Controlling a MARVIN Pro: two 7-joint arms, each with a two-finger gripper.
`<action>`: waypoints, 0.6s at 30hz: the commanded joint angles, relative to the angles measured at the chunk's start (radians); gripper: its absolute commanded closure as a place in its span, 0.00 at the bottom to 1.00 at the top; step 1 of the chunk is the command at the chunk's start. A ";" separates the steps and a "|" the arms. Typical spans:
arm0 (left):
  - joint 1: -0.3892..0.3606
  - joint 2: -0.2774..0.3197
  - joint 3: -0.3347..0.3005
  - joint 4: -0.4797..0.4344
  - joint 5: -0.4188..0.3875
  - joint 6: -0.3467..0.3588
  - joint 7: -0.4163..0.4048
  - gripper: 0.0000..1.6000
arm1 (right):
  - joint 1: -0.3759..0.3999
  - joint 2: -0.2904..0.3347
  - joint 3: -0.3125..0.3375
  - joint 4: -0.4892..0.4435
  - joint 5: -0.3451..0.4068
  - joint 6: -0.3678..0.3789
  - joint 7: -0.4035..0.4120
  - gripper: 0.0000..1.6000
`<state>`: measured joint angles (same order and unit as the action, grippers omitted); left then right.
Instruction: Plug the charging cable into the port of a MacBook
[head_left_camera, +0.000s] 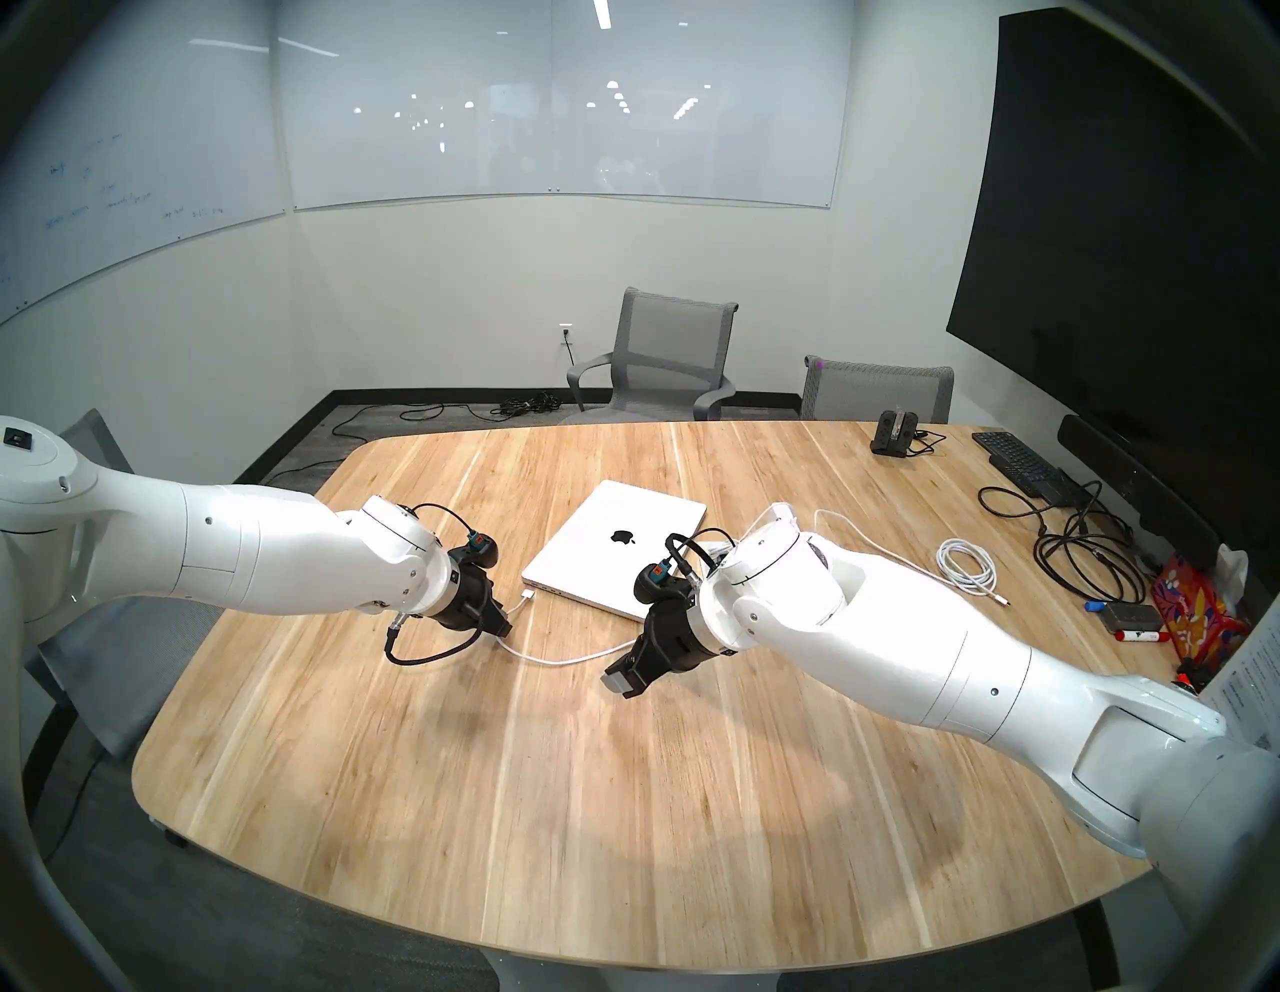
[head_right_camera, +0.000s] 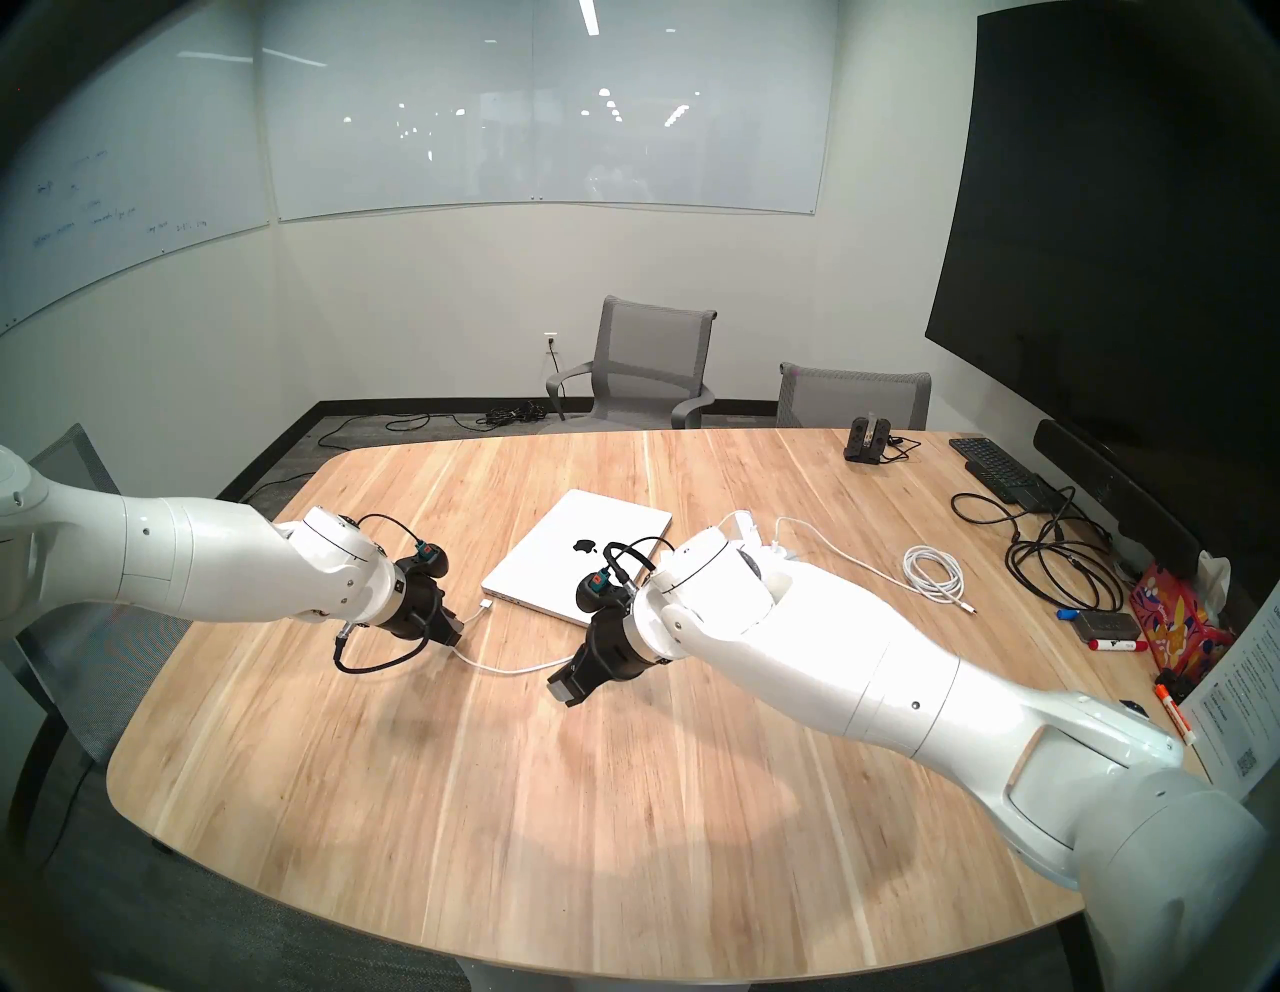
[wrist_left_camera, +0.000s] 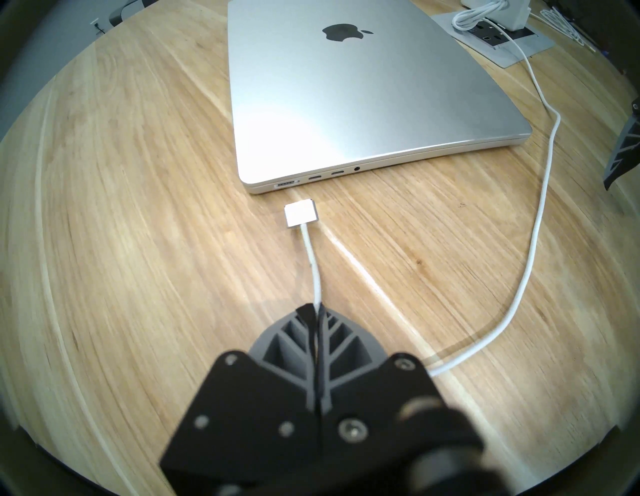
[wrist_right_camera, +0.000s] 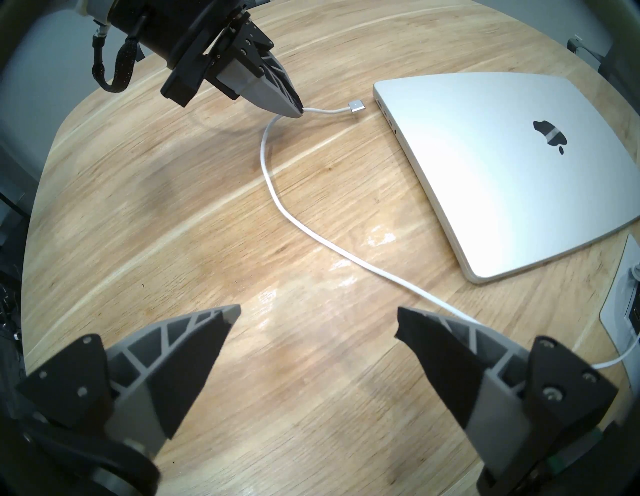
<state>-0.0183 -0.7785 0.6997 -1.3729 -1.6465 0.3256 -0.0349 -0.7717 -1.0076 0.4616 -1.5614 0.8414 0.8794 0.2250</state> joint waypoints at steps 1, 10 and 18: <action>-0.018 -0.001 -0.014 -0.007 -0.004 -0.002 0.003 1.00 | 0.013 0.000 0.007 -0.014 -0.003 -0.003 0.001 0.00; -0.016 -0.001 -0.009 -0.004 -0.004 -0.001 0.010 1.00 | 0.013 0.000 0.007 -0.014 -0.003 -0.003 0.001 0.00; -0.010 -0.013 -0.007 0.016 -0.003 -0.002 0.018 1.00 | 0.013 0.000 0.007 -0.014 -0.003 -0.003 0.001 0.00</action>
<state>-0.0171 -0.7837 0.7026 -1.3728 -1.6508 0.3254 -0.0175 -0.7717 -1.0076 0.4616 -1.5614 0.8414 0.8794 0.2250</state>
